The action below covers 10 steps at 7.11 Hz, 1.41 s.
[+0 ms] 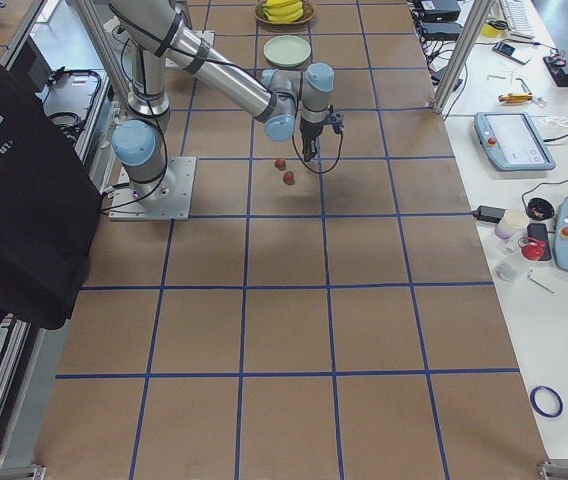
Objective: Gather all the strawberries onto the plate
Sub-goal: 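Carry the strawberry toward the plate and set it down mid-table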
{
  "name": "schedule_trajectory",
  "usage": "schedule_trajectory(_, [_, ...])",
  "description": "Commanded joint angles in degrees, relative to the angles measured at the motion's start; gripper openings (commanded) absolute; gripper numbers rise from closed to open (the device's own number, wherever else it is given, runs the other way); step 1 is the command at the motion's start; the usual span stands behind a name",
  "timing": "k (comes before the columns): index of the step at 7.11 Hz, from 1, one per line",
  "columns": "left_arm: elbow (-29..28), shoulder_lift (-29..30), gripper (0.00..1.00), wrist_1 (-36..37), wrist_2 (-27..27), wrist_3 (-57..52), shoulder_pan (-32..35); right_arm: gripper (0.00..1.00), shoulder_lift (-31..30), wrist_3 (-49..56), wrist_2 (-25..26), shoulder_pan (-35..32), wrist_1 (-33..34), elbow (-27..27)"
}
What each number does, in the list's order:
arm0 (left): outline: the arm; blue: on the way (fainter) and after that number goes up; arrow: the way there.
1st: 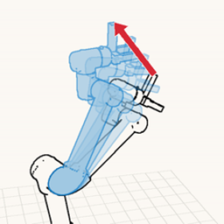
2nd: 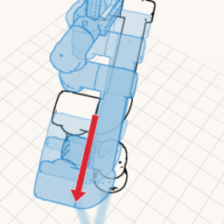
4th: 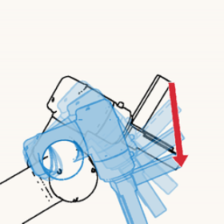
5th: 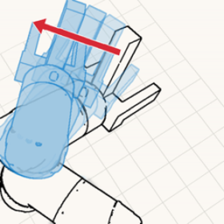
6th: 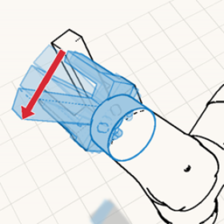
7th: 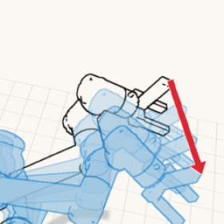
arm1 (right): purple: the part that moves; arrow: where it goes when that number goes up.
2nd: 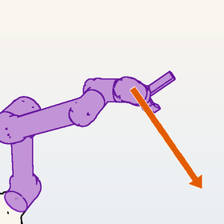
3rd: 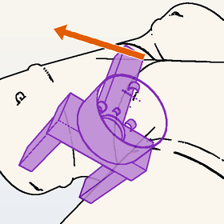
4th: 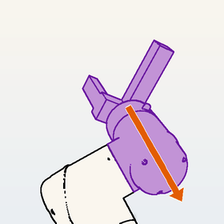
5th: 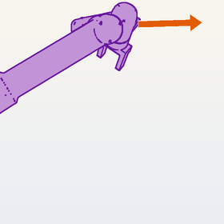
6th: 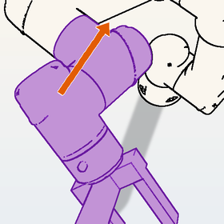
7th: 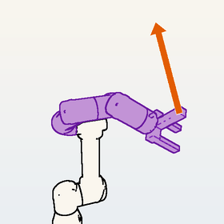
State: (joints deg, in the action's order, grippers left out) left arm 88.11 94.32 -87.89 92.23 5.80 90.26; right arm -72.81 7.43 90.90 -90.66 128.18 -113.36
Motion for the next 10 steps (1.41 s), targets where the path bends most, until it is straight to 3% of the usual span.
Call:
schedule_trajectory(1, [0.04,-0.01,1.00,0.00,-0.04,0.09,0.00,0.00,0.82,-10.71,-1.33,-8.62,-4.31,5.23])
schedule_trajectory(3, [0.04,-0.01,1.00,0.00,0.05,0.09,0.00,0.00,4.06,-26.77,-9.66,-16.70,-3.91,10.33])
schedule_trajectory(6, [0.04,-0.01,1.00,0.00,-0.12,0.26,0.09,0.00,11.09,-38.86,-10.22,-25.07,-3.29,17.63])
schedule_trajectory(10, [0.13,-0.01,1.00,0.00,-0.12,0.35,0.09,0.00,13.93,-44.33,-9.87,-30.01,-1.70,16.51])
